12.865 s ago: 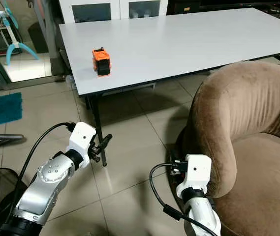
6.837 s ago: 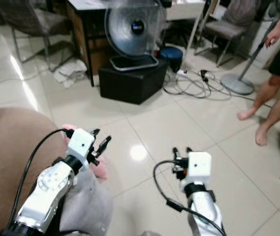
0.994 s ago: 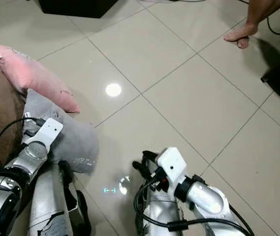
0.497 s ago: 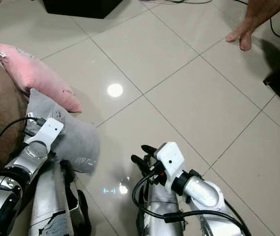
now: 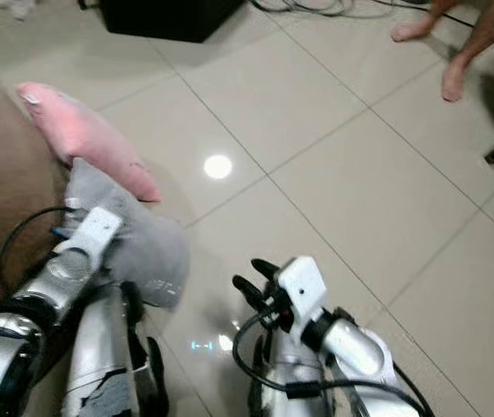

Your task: Move the pillow to the sofa from floor

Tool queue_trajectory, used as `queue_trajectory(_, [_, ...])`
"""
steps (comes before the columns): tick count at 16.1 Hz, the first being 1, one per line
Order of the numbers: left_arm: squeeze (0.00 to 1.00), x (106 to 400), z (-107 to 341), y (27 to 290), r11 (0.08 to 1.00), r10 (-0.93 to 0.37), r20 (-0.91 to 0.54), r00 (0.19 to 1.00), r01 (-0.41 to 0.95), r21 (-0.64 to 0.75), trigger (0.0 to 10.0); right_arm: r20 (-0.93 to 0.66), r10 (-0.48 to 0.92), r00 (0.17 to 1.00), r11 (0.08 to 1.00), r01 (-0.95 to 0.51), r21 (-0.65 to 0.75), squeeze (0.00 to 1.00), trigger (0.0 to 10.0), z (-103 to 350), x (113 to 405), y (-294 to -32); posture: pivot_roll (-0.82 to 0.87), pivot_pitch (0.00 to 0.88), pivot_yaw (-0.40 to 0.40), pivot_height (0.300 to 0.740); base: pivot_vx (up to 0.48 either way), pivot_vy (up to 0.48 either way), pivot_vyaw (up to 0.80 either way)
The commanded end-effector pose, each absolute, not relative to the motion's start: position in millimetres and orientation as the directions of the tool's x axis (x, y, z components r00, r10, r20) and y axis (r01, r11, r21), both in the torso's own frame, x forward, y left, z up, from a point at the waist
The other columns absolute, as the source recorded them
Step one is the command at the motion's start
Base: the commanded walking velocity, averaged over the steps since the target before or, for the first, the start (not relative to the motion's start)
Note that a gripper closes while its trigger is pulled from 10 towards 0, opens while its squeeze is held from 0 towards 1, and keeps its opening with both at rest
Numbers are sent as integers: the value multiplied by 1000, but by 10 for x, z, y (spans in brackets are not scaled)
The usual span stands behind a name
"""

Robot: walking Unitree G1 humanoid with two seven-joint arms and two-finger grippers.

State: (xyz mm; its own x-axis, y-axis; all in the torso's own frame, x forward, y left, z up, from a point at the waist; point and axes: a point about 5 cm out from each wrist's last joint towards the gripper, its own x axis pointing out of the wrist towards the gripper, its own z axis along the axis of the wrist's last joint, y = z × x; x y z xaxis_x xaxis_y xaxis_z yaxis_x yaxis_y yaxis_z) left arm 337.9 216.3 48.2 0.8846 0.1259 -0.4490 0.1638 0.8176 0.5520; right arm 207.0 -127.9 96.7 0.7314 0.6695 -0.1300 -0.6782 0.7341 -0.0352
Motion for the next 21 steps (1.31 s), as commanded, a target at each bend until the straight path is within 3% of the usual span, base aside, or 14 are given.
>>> queue_trajectory(1, [0,3406,504,1997,849,23,-416,909,202,488,0,-134,635,761,764,-644,-39,0,10000,933,2040,-1332,-109,178,-41,545,0,0,0])
queue_trajectory(5, [0,3500,909,1479,929,-242,-134,961,269,255,0,-116,512,851,854,-519,-37,0,10000,929,2018,-1399,-95,134,-47,545,0,0,0])
queue_trajectory(8, [0,3460,1393,1289,945,-301,81,950,286,156,0,-89,409,908,906,-416,-80,0,10000,994,2040,-1431,-82,118,-38,545,0,0,0])
queue_trajectory(10, [0,3429,1781,1230,955,-297,220,929,295,43,0,-37,269,962,963,-270,-23,0,10000,1116,2088,-1536,-48,90,-68,550,0,0,0])
queue_trajectory(11, [0,3376,1854,1236,950,-306,230,924,311,18,2667,-10,194,981,981,-194,11,0,10000,1169,2095,-1573,-35,67,-78,560,0,0,0])
queue_trajectory(12, [0,3315,1845,1264,941,-329,215,920,337,-5,10000,28,148,989,988,-149,28,0,10000,1239,2103,-1569,-24,50,-83,570,0,0,0])
queue_trajectory(15, [0,3141,1577,1353,941,-336,148,930,339,1,10000,72,72,995,996,-75,42,0,10000,1347,2182,-1578,-18,20,-70,600,0,0,0])
queue_trajectory(18, [0,3080,1475,1301,936,-351,93,932,351,11,10000,71,90,993,995,-93,37,0,10000,1368,2242,-1518,-19,36,-75,625,0,0,0])
queue_trajectory(21, [0,2998,1382,1240,917,-387,68,919,376,137,10000,56,79,995,996,-81,35,0,10000,1352,2209,-1562,-24,39,-72,650,0,0,0])
